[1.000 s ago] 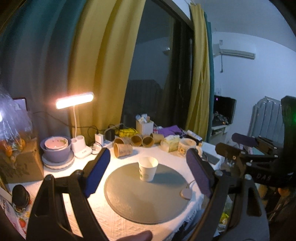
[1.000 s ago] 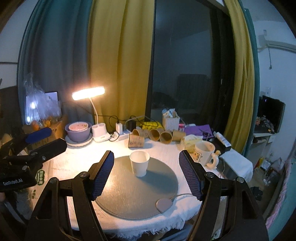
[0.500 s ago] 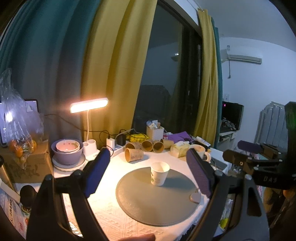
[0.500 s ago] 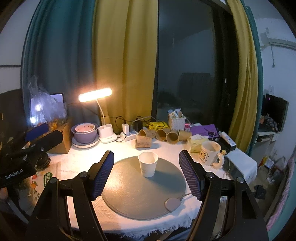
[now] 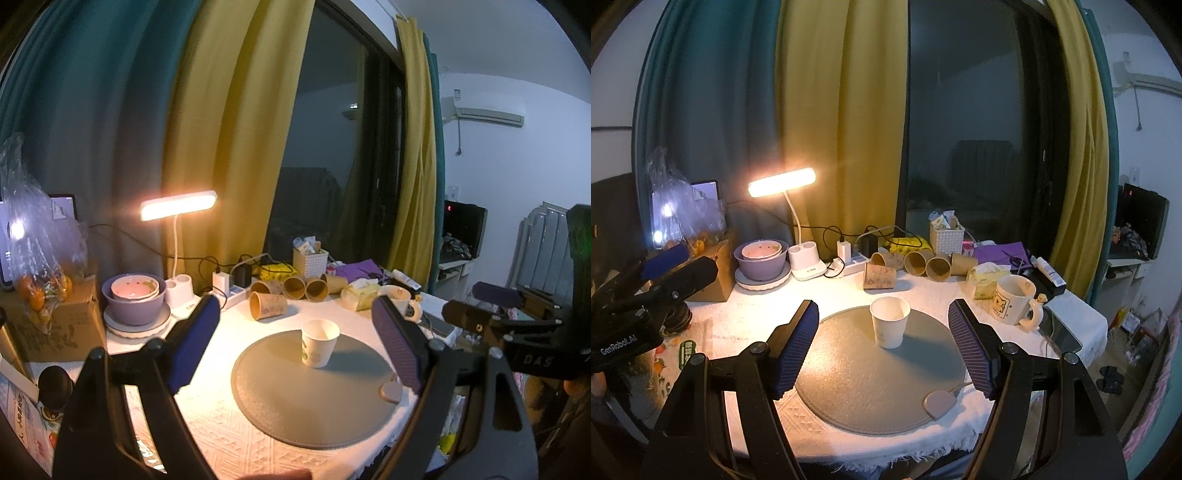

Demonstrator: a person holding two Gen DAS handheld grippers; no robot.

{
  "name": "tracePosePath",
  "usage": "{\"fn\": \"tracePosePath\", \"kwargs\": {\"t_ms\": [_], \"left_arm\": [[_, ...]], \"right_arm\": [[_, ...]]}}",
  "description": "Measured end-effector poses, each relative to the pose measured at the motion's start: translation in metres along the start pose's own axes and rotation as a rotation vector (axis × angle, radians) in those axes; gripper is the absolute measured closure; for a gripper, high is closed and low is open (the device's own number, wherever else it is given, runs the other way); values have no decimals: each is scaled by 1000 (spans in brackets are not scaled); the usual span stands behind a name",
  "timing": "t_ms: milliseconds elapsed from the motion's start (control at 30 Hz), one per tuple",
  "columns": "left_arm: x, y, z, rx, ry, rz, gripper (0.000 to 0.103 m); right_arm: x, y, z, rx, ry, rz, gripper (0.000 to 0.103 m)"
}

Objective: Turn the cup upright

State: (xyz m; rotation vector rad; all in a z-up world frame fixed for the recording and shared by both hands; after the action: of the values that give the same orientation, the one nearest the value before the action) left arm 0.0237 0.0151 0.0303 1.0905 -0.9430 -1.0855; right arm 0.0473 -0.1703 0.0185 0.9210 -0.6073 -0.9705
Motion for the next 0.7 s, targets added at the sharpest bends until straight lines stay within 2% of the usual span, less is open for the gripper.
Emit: {"fn": "tracePosePath", "kwargs": {"t_ms": [700], "left_arm": [[2, -5, -1, -11, -6, 7, 18]], "right_arm": [[0, -5, -7, -21, -3, -8, 27]]}}
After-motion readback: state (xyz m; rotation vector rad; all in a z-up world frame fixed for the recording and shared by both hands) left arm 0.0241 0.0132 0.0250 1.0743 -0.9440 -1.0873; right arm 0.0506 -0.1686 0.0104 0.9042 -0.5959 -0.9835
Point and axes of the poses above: each gripper's, at about its wrist camera, not at the fingertips, and z roughly against the way its jaws point, x to its right, y to its top, the point moved 5 cm from there along -z, roughly the way its jaws point, and after that the axes turned 9 degrees about y, right-handed, at the moved point
